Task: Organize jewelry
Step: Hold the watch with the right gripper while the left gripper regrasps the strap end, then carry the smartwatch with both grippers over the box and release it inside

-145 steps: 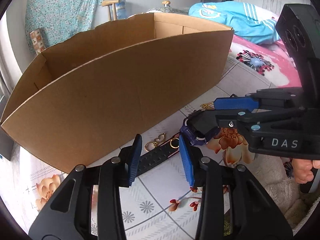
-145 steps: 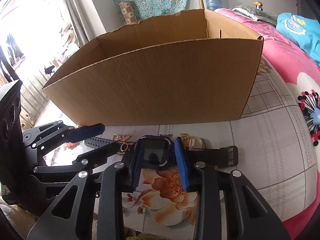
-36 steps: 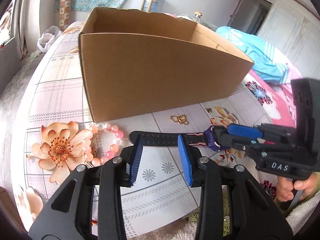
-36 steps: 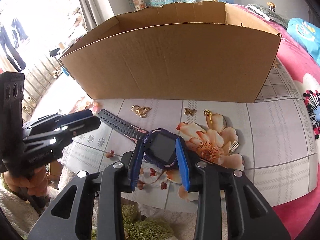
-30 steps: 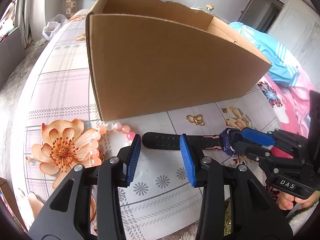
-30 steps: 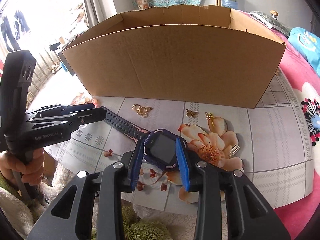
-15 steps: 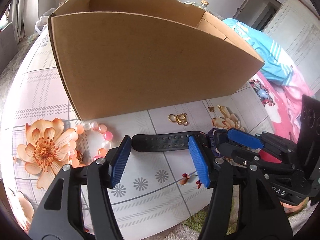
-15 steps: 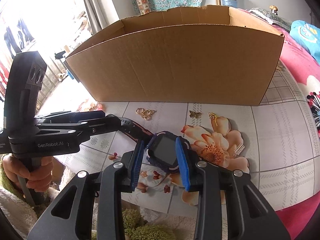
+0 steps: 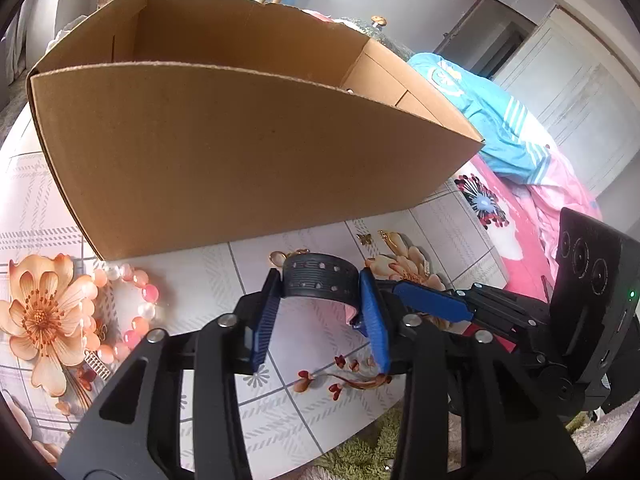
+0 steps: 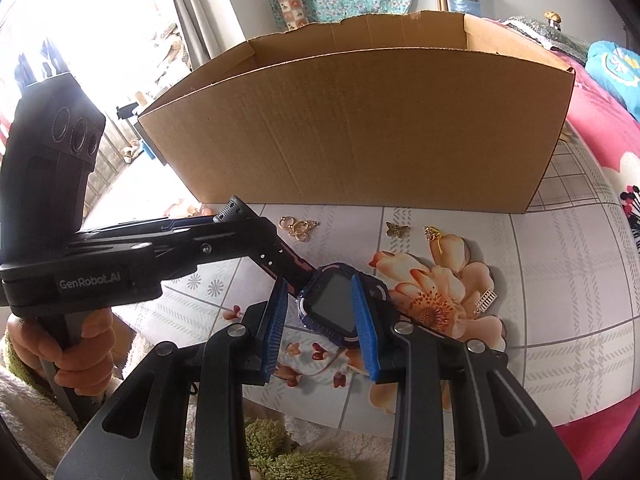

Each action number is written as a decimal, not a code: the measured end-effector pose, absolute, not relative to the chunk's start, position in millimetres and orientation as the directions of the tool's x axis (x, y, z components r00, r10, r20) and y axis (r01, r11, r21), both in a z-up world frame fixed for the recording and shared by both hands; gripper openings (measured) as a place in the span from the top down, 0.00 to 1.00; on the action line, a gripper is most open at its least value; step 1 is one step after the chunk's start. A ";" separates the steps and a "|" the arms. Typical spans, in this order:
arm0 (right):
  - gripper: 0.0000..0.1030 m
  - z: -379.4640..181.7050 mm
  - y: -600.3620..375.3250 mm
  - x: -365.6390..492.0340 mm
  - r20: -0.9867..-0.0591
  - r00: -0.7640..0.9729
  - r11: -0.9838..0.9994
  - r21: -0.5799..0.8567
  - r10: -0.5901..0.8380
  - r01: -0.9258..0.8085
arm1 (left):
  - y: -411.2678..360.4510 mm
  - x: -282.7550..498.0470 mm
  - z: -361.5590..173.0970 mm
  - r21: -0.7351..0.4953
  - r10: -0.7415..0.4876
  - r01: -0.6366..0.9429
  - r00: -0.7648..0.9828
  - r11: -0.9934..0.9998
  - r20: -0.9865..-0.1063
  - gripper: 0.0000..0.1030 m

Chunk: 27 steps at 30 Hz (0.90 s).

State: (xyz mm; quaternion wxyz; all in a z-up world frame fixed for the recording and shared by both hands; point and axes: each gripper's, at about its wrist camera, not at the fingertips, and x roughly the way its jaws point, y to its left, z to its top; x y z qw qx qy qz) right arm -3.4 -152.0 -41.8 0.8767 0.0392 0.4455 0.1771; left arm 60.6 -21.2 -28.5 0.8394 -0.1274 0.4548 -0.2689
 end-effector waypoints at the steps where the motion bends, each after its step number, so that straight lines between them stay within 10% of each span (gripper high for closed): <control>1: 0.68 -41.8 -151.8 -3.5 -0.767 0.540 0.934 0.227 0.346 -0.275 | -19.6 61.8 -29.4 -0.451 -0.559 0.332 0.445 0.828 -0.699 0.72; 14: 0.68 -28.4 -212.1 -28.0 -0.745 0.576 0.938 0.318 0.337 -0.137 | -42.7 29.9 -33.1 -0.064 -0.308 0.409 0.565 0.910 -0.765 0.84; 27: 0.68 -52.1 -247.0 -24.8 -0.805 0.548 0.942 0.324 0.225 0.089 | -42.9 19.6 -36.0 -0.019 -0.288 0.431 0.568 0.902 -0.771 0.84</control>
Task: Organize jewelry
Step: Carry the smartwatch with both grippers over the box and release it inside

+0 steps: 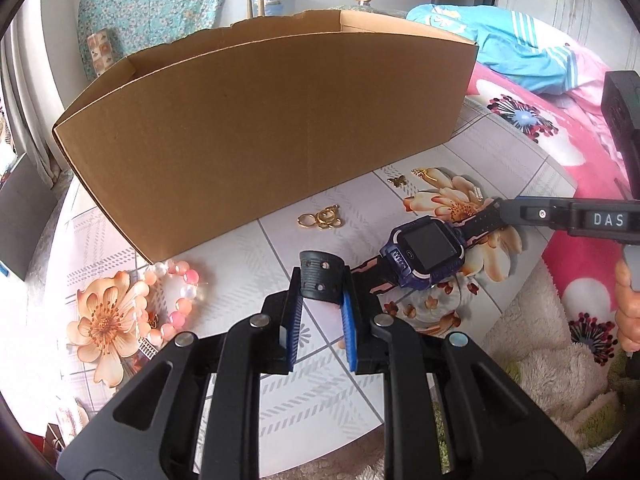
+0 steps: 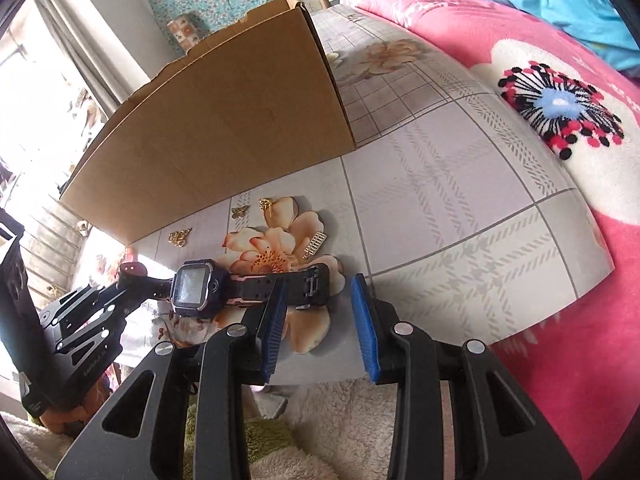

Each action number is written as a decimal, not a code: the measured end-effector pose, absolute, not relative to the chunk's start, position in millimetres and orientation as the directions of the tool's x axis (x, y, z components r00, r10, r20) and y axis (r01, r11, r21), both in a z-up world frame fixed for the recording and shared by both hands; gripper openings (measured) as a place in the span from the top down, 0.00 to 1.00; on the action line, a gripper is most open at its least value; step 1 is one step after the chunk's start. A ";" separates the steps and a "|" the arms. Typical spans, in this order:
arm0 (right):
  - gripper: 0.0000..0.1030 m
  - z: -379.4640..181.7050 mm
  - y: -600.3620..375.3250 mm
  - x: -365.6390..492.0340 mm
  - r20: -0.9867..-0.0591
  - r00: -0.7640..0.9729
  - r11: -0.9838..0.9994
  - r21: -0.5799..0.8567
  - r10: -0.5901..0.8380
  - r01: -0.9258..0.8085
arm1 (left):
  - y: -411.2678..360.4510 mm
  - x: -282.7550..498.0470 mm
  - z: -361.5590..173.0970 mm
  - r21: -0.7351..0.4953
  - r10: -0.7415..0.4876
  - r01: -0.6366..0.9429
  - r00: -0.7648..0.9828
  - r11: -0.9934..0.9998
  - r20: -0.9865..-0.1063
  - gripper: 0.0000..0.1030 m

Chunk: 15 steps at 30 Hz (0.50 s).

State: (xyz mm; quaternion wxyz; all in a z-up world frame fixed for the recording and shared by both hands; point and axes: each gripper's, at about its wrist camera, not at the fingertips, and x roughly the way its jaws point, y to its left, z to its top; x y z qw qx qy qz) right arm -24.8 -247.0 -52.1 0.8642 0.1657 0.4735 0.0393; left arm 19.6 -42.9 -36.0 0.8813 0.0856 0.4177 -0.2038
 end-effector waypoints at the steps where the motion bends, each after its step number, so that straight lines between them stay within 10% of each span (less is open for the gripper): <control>1: 0.68 -52.9 -246.0 -23.0 -0.805 0.546 0.940 0.330 0.233 0.085 | -44.3 19.2 -36.6 -0.020 -0.288 0.431 0.567 0.902 -0.772 0.84; 9: 0.69 -55.6 -248.8 -25.0 -0.730 0.560 0.857 0.511 0.393 0.064 | -43.2 20.2 -37.8 -0.034 -0.299 0.434 0.560 0.900 -0.773 0.84; 15: 0.92 -53.0 -237.2 -21.8 -0.757 0.577 0.896 0.435 0.307 0.093 | -42.0 20.3 -38.4 -0.032 -0.303 0.440 0.563 0.897 -0.769 0.84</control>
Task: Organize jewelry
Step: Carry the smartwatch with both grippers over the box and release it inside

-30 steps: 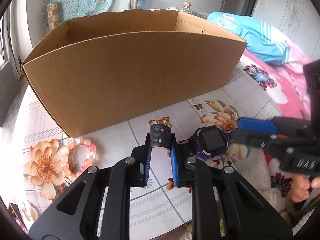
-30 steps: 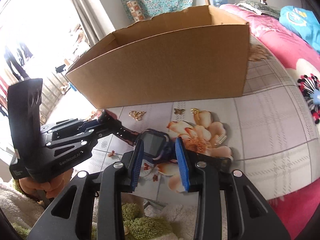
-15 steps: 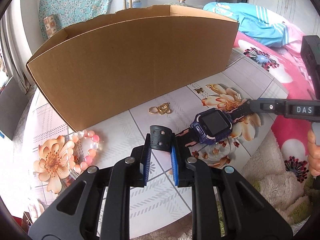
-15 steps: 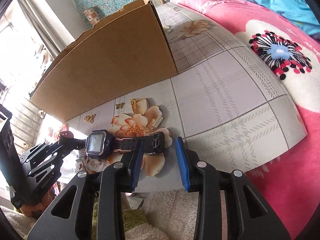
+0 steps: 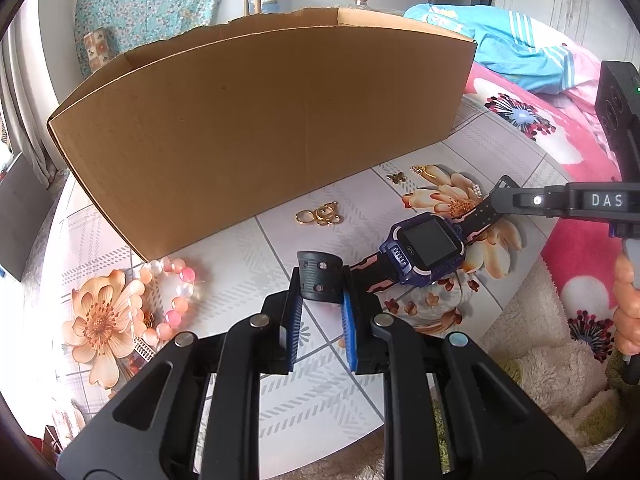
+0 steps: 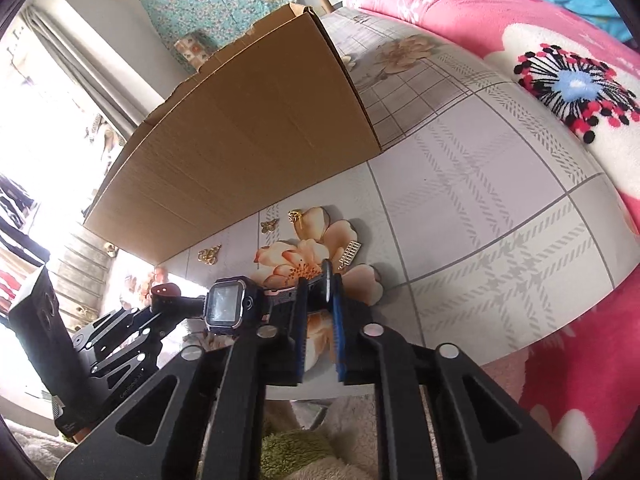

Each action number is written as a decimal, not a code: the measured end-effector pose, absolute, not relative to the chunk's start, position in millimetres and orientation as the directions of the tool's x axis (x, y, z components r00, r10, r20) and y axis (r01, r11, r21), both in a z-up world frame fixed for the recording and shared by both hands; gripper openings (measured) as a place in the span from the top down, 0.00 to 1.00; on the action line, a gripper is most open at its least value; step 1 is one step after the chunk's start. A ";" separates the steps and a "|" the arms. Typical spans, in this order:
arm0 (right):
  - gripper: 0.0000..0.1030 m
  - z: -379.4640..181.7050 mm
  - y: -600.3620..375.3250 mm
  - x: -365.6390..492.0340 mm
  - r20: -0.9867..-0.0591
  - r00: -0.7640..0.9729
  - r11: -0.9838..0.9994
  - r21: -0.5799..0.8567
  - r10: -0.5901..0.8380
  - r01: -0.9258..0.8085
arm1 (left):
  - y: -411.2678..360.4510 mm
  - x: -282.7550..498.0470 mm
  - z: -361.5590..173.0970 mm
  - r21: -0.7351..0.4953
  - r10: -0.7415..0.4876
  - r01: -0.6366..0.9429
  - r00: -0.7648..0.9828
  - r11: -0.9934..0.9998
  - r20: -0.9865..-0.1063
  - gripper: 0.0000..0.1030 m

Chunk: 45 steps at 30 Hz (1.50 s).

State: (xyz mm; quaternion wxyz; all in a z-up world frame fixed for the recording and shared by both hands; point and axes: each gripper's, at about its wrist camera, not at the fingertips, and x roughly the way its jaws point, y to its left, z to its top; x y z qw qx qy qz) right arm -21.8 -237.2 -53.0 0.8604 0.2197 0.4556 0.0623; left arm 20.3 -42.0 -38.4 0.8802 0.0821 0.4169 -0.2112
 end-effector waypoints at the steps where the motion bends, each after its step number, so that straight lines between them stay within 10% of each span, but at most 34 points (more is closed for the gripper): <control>1: 0.92 -52.2 -236.0 -20.9 -0.754 0.583 0.898 0.431 0.302 0.093 | -41.5 20.2 -38.3 -0.031 -0.306 0.443 0.564 0.896 -0.767 0.84; 20: 0.94 110.2 -209.9 -29.5 -0.530 0.809 0.963 0.213 0.255 -0.165 | -10.6 31.0 106.8 -0.128 -0.556 0.583 0.650 0.802 -0.518 0.86; 34: 0.94 55.8 -164.9 226.0 -0.845 0.502 0.969 0.073 0.187 -0.238 | -35.9 262.0 43.0 -0.233 -0.361 0.394 0.289 0.889 -0.887 0.85; 45: 0.92 18.7 -168.6 261.7 -0.903 0.427 0.977 -0.047 0.048 -0.209 | -25.6 290.6 8.5 -0.259 -0.310 0.255 0.182 0.932 -0.933 0.60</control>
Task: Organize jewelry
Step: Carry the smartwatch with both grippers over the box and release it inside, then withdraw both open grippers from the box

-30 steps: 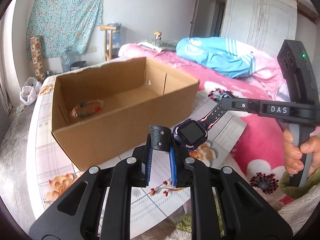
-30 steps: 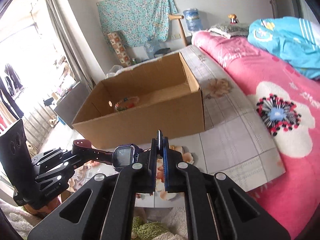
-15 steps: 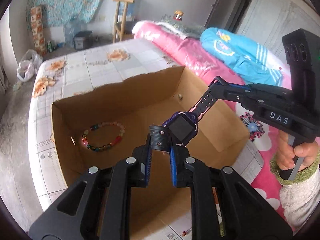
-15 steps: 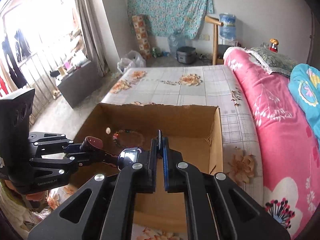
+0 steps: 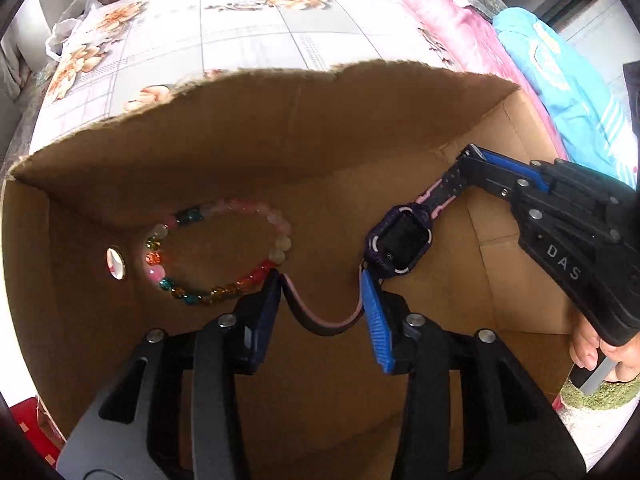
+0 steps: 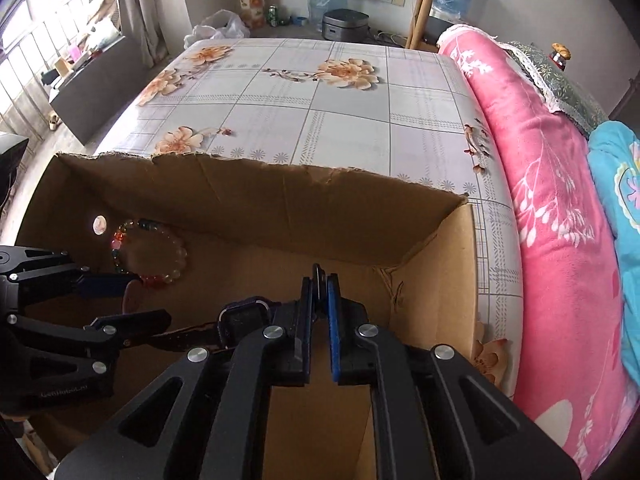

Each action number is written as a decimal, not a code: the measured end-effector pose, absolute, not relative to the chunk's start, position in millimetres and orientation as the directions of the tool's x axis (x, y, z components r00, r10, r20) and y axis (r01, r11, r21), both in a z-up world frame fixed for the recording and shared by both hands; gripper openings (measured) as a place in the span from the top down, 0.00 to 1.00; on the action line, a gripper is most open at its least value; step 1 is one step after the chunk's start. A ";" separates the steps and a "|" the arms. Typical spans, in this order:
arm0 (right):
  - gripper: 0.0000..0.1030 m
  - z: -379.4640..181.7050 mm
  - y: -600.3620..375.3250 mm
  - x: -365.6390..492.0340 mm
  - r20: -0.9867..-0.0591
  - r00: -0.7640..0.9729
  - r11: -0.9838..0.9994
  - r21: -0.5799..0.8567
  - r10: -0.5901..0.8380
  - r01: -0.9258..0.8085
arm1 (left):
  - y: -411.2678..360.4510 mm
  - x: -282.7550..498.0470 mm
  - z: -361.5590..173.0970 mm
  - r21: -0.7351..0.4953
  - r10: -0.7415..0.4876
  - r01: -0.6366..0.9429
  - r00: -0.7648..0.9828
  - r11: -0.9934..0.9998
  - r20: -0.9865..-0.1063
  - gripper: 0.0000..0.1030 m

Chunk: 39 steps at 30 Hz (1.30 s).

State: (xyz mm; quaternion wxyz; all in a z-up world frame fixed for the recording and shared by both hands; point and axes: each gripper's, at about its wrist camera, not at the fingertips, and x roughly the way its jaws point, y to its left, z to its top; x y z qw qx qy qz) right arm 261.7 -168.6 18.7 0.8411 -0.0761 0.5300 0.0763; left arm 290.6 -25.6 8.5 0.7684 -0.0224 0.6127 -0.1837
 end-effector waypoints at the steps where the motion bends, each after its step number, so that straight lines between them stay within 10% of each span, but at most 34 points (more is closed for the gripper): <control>1: 0.92 21.3 -171.0 260.5 -0.899 0.434 0.976 -0.037 0.061 -0.214 | -23.0 287.1 11.5 -0.252 -0.305 0.252 0.199 0.934 -0.931 0.59; 4: 0.88 31.9 -177.7 259.1 -0.881 0.465 0.978 -0.014 0.087 -0.210 | -16.4 280.1 21.6 -0.248 -0.309 0.253 0.241 0.935 -0.920 0.59; 6: 0.63 40.1 -182.9 258.0 -0.865 0.495 0.982 -0.018 0.080 -0.190 | -13.9 272.2 31.6 -0.229 -0.302 0.257 0.296 0.939 -0.906 0.59; 20: 0.63 132.9 -223.6 180.5 -0.661 0.731 0.983 0.060 0.170 -0.175 | 4.2 184.7 107.8 -0.209 -0.426 0.413 0.551 0.886 -0.718 0.57; 29: 0.51 120.2 -235.1 56.3 -0.588 0.737 0.942 0.236 0.333 -0.237 | 62.9 70.9 122.1 -0.361 -0.616 0.500 0.611 0.787 -0.497 0.33; 39: 0.38 6.0 -190.6 -26.7 -0.712 0.646 0.961 0.216 0.275 -0.171 | 57.2 11.3 20.7 -0.230 -0.381 0.319 0.581 0.919 -0.719 0.26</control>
